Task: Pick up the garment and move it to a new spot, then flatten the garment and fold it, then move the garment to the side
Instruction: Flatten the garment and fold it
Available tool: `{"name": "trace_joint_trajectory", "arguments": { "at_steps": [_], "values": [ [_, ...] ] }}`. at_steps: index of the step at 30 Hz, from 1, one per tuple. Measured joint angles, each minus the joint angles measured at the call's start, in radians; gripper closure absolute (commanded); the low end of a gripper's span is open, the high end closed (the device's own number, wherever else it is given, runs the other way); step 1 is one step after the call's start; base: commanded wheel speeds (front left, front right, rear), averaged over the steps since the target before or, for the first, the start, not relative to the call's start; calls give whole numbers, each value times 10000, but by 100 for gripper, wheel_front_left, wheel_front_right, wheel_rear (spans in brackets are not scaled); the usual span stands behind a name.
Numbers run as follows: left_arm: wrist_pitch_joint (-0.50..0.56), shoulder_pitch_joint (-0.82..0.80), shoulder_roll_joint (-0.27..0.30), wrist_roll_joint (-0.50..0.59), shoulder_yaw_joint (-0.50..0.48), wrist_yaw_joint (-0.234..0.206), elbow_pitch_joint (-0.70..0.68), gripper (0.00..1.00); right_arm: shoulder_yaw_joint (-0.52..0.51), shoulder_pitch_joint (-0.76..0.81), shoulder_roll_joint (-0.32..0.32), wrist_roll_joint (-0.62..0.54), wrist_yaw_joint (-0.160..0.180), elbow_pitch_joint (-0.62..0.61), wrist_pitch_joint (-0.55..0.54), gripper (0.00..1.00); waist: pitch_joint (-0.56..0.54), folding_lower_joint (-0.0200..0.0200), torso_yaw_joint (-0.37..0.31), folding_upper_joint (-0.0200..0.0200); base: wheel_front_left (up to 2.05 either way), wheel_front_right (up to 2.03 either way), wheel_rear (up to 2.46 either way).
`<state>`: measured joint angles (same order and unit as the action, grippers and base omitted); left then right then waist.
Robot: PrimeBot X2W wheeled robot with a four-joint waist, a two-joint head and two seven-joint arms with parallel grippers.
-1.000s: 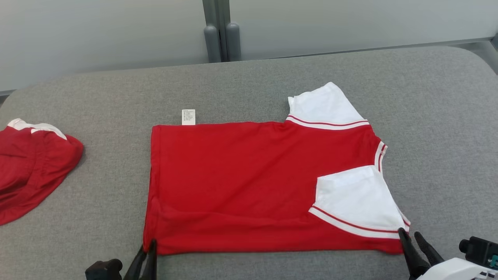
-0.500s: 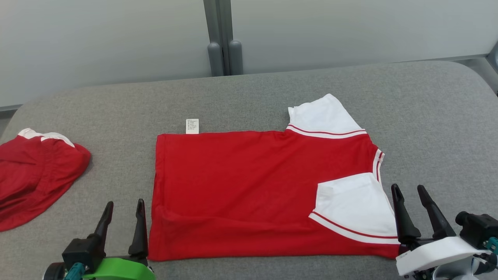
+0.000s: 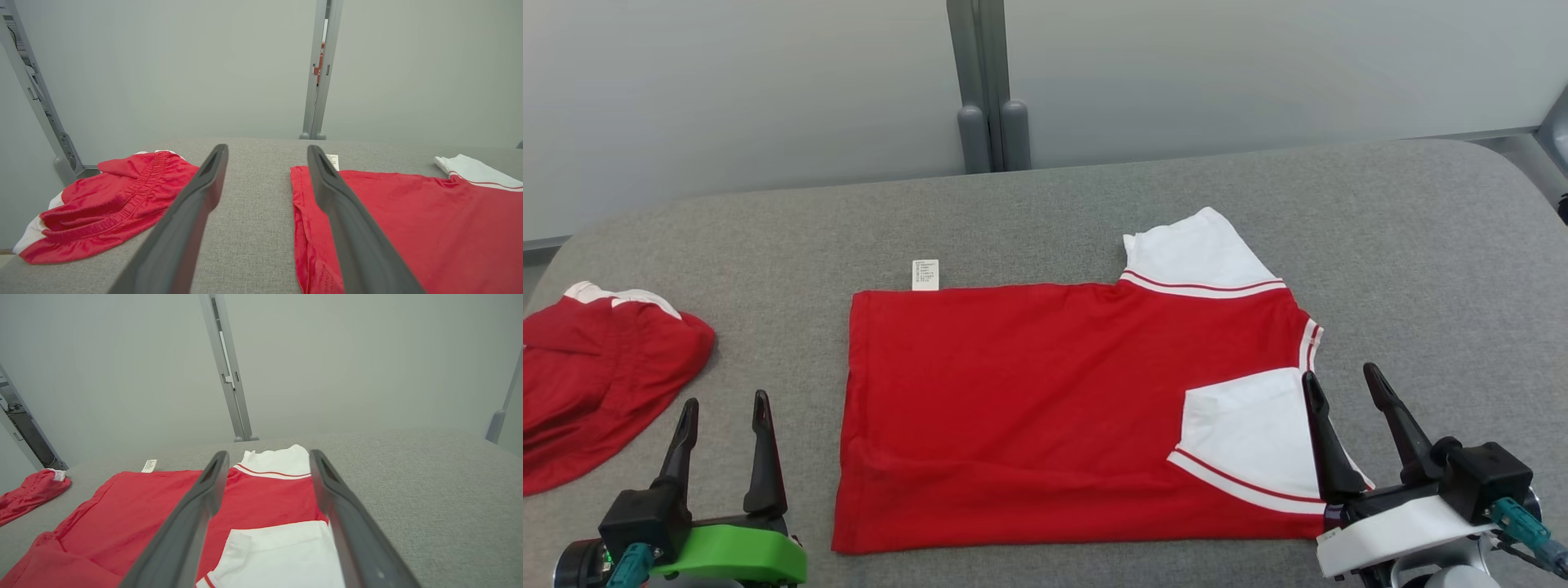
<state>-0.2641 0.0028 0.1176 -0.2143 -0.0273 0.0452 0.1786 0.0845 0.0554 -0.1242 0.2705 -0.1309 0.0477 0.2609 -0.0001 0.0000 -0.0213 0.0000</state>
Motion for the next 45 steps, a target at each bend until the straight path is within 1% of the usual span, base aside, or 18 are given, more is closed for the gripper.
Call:
{"name": "trace_joint_trajectory", "arguments": {
  "at_steps": [6,13,28,33,35,40,43,45],
  "values": [
    [0,164,-31,148,-407,270,-61,0,-182,119,221,-374,0,-360,13,0,-18,0,-53,0,0,0,0],
    [0,599,-33,228,-437,604,-115,0,-257,500,316,-535,0,-487,19,0,-65,0,45,0,0,0,0],
    [0,632,-153,303,-449,750,196,0,-276,610,303,-562,0,-196,19,0,-50,0,43,0,0,0,0],
    [2,409,-100,307,-393,784,525,0,-364,261,232,-593,0,-90,19,0,44,0,0,0,0,0,0],
    [0,101,13,305,-349,792,619,0,-374,-39,173,-612,0,19,19,0,115,0,-13,0,0,0,0],
    [38,-1332,625,247,21,823,1020,0,-343,-1405,-192,-671,0,690,-121,0,480,0,-45,0,0,0,0],
    [424,-2478,999,8,495,826,1275,0,-263,-2545,-472,-497,0,1014,-437,0,802,0,-58,0,0,0,0],
    [876,-3354,1315,-439,1055,836,1503,0,-140,-3406,-752,-380,-2,1373,-830,0,1079,0,-64,0,0,0,0]
  ]
}}
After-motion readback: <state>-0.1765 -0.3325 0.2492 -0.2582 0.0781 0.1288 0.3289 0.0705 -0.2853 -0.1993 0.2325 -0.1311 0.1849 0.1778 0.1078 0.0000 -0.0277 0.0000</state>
